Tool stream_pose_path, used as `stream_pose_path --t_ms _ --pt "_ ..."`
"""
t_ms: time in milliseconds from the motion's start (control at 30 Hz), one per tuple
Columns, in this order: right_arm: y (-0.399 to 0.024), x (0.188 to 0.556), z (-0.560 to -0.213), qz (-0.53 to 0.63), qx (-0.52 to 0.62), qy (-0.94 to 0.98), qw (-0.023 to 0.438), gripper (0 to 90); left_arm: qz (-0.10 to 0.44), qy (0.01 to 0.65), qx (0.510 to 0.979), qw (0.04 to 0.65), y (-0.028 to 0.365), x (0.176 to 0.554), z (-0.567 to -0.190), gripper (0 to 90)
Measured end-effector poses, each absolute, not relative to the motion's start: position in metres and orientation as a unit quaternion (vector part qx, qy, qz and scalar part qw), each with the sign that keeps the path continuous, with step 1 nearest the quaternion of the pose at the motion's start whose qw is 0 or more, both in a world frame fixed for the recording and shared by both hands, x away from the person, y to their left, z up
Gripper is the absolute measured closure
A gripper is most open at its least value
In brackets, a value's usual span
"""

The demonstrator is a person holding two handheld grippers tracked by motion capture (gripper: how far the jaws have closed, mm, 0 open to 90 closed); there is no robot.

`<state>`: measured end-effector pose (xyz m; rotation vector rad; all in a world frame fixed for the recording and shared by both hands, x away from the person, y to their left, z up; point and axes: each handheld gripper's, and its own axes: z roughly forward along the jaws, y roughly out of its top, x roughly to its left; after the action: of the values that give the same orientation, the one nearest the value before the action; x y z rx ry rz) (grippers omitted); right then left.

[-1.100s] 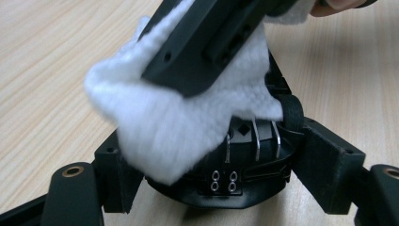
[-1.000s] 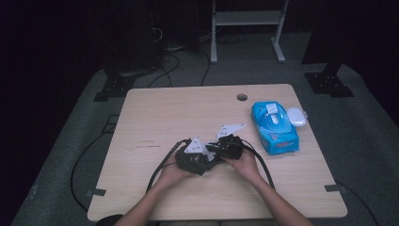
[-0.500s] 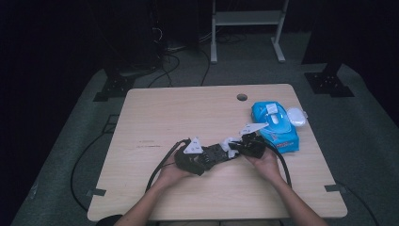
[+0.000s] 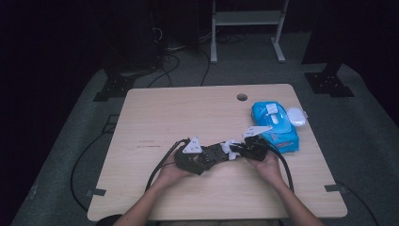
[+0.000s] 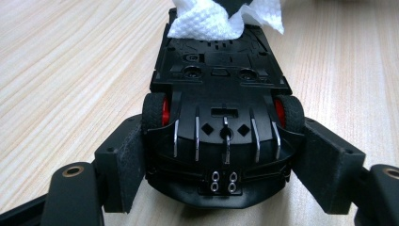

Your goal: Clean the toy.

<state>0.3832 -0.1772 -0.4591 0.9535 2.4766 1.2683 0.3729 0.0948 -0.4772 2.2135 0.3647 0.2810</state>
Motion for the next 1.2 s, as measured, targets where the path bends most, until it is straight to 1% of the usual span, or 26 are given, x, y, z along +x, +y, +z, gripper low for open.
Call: stream_pose_path --t_ms 100,200,433,567,633,800,900,967,1067,1133,1200 --pt "-0.169 0.379 -0.458 0.443 0.307 0.839 0.078 84.7 0.112 0.146 0.885 0.427 0.095 0.373 -0.477 24.5" --pt "-0.163 0.376 -0.458 0.438 0.293 0.845 0.086 84.4 0.112 0.146 0.885 0.428 0.095 0.373 -0.477 24.5" --pt "-0.178 0.382 -0.459 0.428 0.336 0.833 0.099 84.9 0.107 0.146 0.883 0.432 0.096 0.375 -0.478 24.5" --pt "-0.164 0.377 -0.458 0.435 0.304 0.842 0.095 84.9 0.109 0.144 0.884 0.431 0.096 0.374 -0.478 24.5" --pt "-0.16 0.375 -0.457 0.43 0.298 0.846 0.1 84.9 0.11 0.145 0.884 0.43 0.097 0.374 -0.478 24.5" --pt "-0.176 0.381 -0.459 0.428 0.325 0.837 0.099 84.9 0.108 0.145 0.885 0.429 0.097 0.375 -0.477 24.5" --pt "-0.181 0.38 -0.459 0.415 0.33 0.84 0.113 85.0 0.108 0.144 0.884 0.431 0.097 0.375 -0.478 24.5" --pt "-0.18 0.379 -0.459 0.42 0.329 0.838 0.111 85.0 0.107 0.144 0.885 0.429 0.098 0.375 -0.478 24.5" --pt "-0.174 0.377 -0.459 0.435 0.313 0.839 0.094 84.9 0.111 0.142 0.885 0.429 0.097 0.375 -0.478 24.5" --pt "-0.17 0.376 -0.458 0.428 0.305 0.844 0.103 84.9 0.111 0.142 0.885 0.429 0.098 0.376 -0.478 24.5" --pt "-0.174 0.378 -0.459 0.428 0.312 0.842 0.098 84.9 0.11 0.142 0.886 0.428 0.098 0.376 -0.477 24.5"
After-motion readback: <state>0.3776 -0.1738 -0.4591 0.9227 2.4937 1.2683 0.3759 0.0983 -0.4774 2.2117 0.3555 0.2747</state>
